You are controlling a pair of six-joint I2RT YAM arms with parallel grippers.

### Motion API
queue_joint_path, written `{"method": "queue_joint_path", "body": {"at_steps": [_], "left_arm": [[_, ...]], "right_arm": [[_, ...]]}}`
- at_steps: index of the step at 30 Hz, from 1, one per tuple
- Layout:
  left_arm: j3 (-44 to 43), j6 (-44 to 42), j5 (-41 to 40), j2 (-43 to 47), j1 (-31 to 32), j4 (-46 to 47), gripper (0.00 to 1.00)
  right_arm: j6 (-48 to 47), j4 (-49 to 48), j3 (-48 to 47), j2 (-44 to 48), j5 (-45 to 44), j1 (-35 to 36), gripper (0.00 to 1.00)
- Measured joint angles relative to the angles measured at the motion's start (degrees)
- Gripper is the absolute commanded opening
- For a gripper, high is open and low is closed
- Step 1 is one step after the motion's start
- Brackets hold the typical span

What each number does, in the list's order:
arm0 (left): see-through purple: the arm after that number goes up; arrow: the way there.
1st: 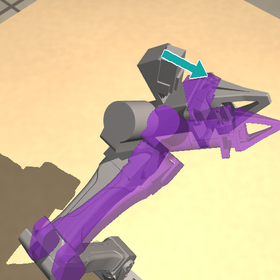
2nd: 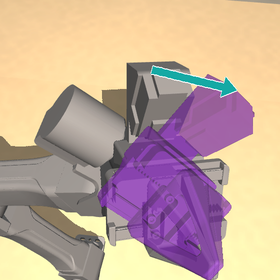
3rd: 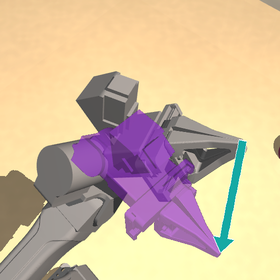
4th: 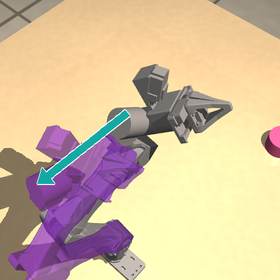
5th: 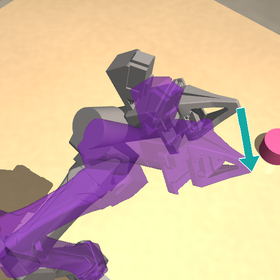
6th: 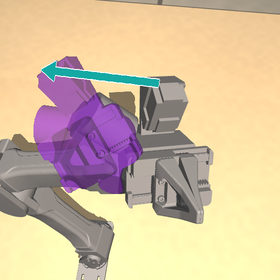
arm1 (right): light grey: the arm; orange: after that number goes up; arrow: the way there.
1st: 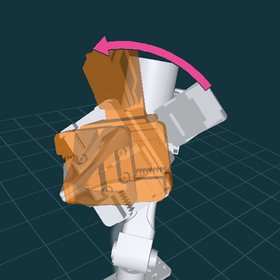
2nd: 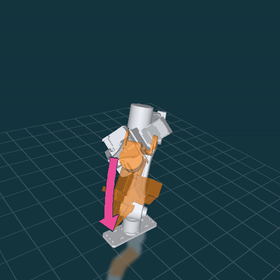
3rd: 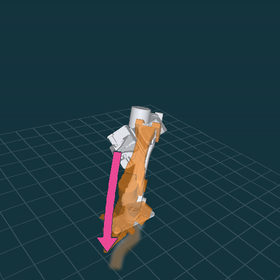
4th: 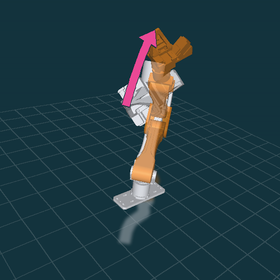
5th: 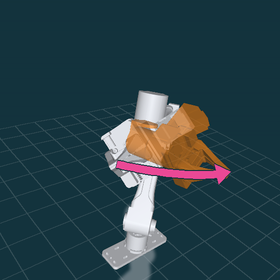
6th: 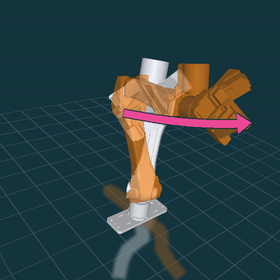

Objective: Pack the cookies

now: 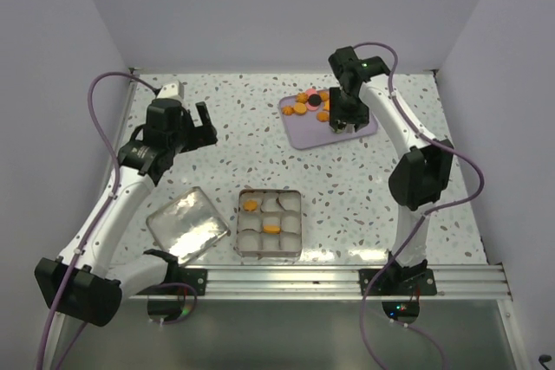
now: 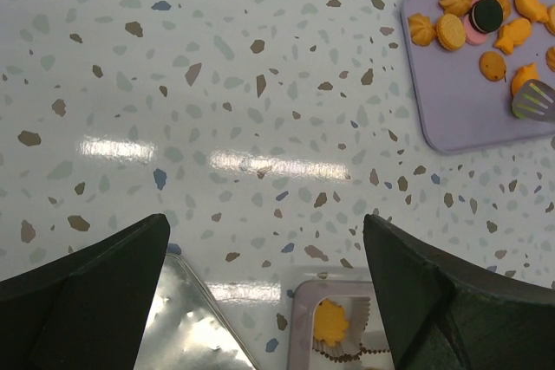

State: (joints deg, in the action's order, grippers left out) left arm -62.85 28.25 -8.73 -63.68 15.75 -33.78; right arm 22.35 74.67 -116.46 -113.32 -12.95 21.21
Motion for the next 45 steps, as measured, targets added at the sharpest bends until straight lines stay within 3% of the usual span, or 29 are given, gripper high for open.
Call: {"method": "queue_joint_path", "body": {"at_steps": [9,23,29,40,45], "left_arm": [[0.0,-0.9,-0.5,-1.8,0.0,0.2,1.0],[-1.9,-1.4,-0.9,-5.1,0.0,0.4,1.0],[-2.7,-1.4,-0.6,-6.3,0.0,0.9,1.0],[-3.0,-0.9,-0.1,-6.2,0.0,1.2,1.0],[-2.1,-0.2,0.9,-4.5,0.0,1.7,1.0]], "right_arm": [[-1.0,-2.1,-1.3,-6.0,2.0,-1.4,0.55],[-1.8,-2.8,-1.8,-7.1,4.2,-3.5,0.36],[-1.8,-2.8,-0.2,-5.8,5.2,-3.5,0.36],[-0.9,-1.6,0.9,6.2,10.0,-2.5,0.35],[0.6,-1.9,7.5,17.6,13.0,3.3,0.35]]}}
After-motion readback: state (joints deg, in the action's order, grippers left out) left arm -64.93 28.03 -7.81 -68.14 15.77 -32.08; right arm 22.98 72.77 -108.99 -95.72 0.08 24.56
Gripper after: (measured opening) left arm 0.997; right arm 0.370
